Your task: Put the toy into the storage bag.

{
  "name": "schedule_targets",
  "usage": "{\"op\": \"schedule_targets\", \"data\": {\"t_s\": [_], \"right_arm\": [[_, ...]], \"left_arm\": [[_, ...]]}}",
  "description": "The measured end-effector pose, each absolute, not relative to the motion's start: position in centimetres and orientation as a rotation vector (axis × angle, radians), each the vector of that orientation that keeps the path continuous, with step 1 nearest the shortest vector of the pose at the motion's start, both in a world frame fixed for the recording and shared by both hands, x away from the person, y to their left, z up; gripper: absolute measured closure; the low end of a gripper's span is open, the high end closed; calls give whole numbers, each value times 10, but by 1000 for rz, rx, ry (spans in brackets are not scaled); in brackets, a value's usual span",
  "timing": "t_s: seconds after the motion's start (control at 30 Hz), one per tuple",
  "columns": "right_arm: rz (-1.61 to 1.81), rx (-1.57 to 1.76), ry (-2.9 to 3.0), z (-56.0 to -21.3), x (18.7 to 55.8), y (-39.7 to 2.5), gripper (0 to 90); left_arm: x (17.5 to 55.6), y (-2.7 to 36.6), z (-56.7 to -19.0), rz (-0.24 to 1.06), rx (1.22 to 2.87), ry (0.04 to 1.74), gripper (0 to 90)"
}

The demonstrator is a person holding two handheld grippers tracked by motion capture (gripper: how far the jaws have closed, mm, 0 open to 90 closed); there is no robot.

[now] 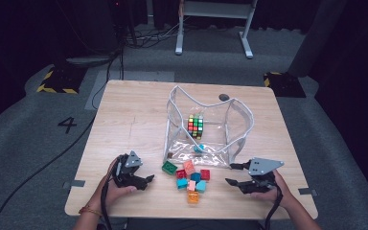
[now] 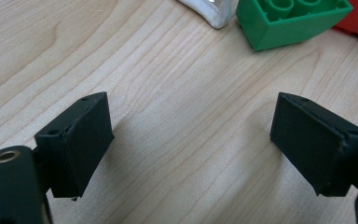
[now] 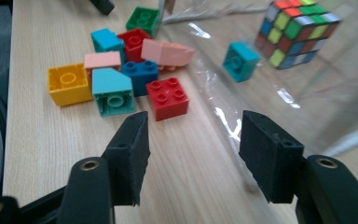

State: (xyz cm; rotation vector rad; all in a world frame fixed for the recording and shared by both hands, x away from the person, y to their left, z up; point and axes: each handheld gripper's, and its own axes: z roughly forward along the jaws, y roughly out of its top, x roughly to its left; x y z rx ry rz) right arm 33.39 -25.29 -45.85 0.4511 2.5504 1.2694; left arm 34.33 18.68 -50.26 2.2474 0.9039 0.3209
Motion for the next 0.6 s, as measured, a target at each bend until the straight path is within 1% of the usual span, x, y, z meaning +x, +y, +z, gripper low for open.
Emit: {"op": "schedule_targets", "data": {"t_s": [0.1,0.23,0.43,0.6], "right_arm": [[1225,433,2601,-465,340,-238,470],[1230,372,2636,-473,351,-220,481],[1184,392,2685,-486,357,-196,482],[1175,378,2653,-493,360,-187,464]], "left_arm": [[343,187,-503,321,2248,904,129],[343,187,-503,321,2247,904,129],[343,187,-503,321,2248,903,130],[343,187,-503,321,2247,904,129]]}}
